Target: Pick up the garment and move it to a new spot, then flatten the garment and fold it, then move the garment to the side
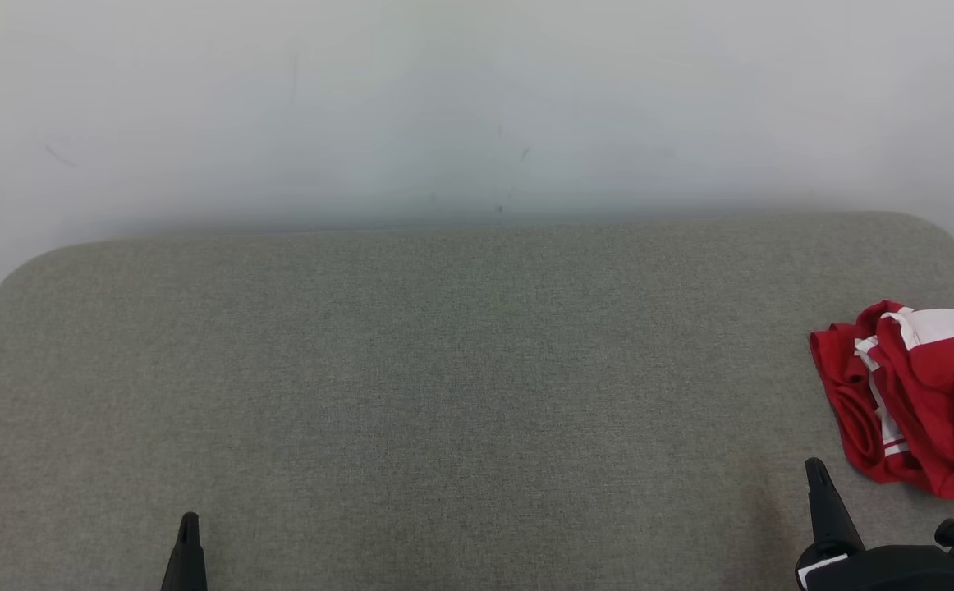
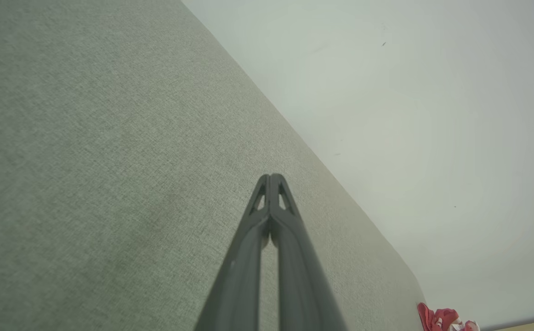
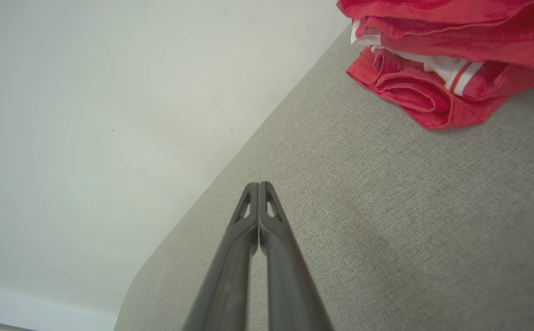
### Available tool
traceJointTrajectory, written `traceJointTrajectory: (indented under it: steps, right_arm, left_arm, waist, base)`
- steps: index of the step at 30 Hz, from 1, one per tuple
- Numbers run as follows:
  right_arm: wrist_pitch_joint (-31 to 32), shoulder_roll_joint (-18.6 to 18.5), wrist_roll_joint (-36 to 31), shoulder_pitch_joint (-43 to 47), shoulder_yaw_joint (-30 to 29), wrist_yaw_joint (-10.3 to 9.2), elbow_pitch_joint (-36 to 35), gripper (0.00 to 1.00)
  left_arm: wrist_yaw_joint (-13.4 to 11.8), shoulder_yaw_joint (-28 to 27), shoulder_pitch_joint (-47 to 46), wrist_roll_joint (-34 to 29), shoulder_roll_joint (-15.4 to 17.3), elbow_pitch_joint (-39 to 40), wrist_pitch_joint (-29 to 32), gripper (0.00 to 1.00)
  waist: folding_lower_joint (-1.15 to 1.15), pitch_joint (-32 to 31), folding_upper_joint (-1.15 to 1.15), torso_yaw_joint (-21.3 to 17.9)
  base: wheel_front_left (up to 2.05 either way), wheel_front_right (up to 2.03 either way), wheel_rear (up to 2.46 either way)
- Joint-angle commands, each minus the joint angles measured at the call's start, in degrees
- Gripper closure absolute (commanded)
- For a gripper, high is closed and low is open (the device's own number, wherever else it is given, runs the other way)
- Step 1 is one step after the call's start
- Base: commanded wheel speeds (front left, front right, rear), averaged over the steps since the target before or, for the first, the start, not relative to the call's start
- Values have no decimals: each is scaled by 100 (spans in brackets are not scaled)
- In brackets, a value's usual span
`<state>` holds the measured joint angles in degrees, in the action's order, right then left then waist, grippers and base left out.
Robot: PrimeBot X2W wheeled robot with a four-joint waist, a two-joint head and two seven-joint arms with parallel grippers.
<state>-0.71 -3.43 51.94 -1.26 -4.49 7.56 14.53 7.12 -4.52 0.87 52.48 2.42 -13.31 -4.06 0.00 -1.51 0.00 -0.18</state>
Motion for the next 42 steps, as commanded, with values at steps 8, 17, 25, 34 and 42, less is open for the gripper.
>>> traceJointTrajectory:
  steps: [8, 17, 25, 34, 42]
  right_arm:
    - [115, 5, 639, -186, -46, -6, -66, 100]
    - [217, 12, 1201, -249, -75, -7, -66, 100]
    - [299, 20, 1651, -288, -97, -7, -66, 100]
    - [383, 27, 2131, -341, -121, -8, -64, 100]
    - [452, 33, 2477, -379, -139, -9, -64, 100]
  left_arm:
    - [27, -57, -217, 613, 40, 40, 157, 100]
    - [32, -78, -308, 1159, 44, 24, 306, 100]
    - [36, -97, -389, 1619, 46, 8, 427, 100]
    - [41, -120, -459, 2105, 49, -8, 556, 100]
    - [45, -137, -518, 2449, 51, -21, 651, 100]
  waist:
    - [0, 17, 0, 2]
    - [0, 36, 0, 4]
    - [0, 53, 0, 6]
    - [0, 72, 0, 8]
    - [0, 87, 0, 9]
  base:
    - [0, 0, 0]
    - [0, 0, 0]
    - [0, 0, 0]
    - [0, 0, 0]
    - [0, 0, 0]
